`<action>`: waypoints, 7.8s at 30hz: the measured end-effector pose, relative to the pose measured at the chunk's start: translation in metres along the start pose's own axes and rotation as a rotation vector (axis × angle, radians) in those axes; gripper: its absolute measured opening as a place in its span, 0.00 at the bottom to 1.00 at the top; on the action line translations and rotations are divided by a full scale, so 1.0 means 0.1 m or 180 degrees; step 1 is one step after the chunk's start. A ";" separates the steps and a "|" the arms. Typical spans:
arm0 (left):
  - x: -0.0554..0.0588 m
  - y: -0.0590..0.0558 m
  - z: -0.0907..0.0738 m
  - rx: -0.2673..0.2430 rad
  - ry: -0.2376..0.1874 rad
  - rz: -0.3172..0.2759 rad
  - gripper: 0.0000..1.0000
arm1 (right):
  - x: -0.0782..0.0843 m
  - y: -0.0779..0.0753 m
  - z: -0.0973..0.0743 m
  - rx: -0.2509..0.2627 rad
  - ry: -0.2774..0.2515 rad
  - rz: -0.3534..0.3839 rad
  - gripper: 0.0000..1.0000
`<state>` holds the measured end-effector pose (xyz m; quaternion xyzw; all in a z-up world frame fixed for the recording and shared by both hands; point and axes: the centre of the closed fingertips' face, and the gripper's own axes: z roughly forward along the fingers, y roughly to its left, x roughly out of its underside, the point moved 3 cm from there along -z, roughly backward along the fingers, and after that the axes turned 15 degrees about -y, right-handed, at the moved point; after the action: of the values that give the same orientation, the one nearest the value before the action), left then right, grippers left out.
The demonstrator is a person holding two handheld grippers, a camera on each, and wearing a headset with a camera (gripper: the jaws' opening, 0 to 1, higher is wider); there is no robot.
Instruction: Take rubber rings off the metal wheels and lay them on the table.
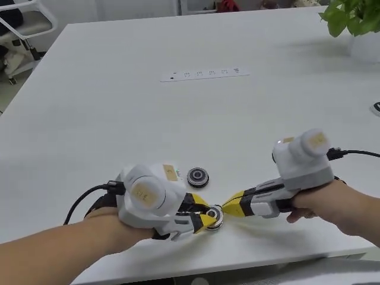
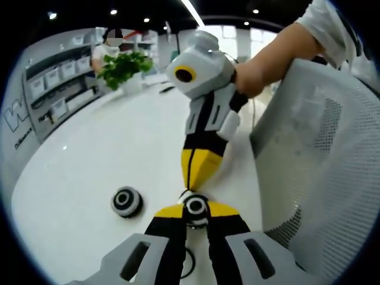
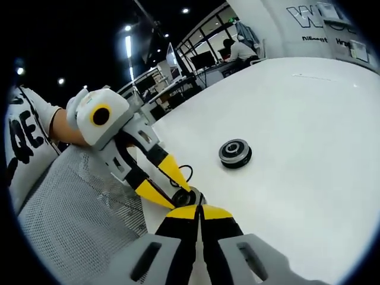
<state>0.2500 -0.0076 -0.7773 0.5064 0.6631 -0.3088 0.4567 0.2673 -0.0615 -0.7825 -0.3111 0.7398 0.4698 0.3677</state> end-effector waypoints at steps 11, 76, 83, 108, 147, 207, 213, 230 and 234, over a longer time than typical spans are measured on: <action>0.00 0.00 0.01 -0.0014 0.0016 0.0006 0.12 | 0.00 0.10 0.01 -0.0023 -0.0012 0.0059 0.00; -0.14 -0.03 -0.22 0.0129 -0.0023 -0.0306 0.36 | -0.03 0.14 0.03 -0.0177 0.0004 -0.0003 0.00; -0.15 0.00 -0.35 0.0075 -0.0060 -0.0380 0.39 | -0.05 0.15 0.03 -0.0191 -0.0004 -0.0005 0.00; -0.20 0.07 -0.70 -0.0070 -0.0185 -0.0405 0.47 | -0.20 0.26 0.03 -0.0307 -0.0005 -0.0059 0.00; -0.03 0.14 -1.22 -0.0382 -0.0161 -0.0380 0.52 | -0.29 0.38 0.54 -0.0477 0.0210 -0.0071 0.00; 0.08 0.17 -1.35 -0.0492 -0.0092 -0.0457 0.51 | -0.05 0.27 0.66 -0.0343 0.0432 -0.0093 0.18; 0.07 0.20 -1.36 -0.0497 -0.0087 -0.0441 0.51 | -0.11 0.28 0.62 -0.0350 0.0409 -0.0149 0.21; -0.15 0.37 -1.30 -0.0531 -0.0170 -0.0365 0.50 | -0.55 0.13 0.34 -0.0157 0.0016 -0.0244 0.22; -0.20 0.41 -1.24 -0.0517 -0.0175 -0.0332 0.50 | -0.60 0.08 0.27 -0.0098 -0.0016 -0.0287 0.22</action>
<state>0.2545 0.1049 -0.7079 0.4238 0.6986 -0.2911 0.4975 0.2997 -0.0267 -0.7363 -0.3486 0.7168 0.4649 0.3855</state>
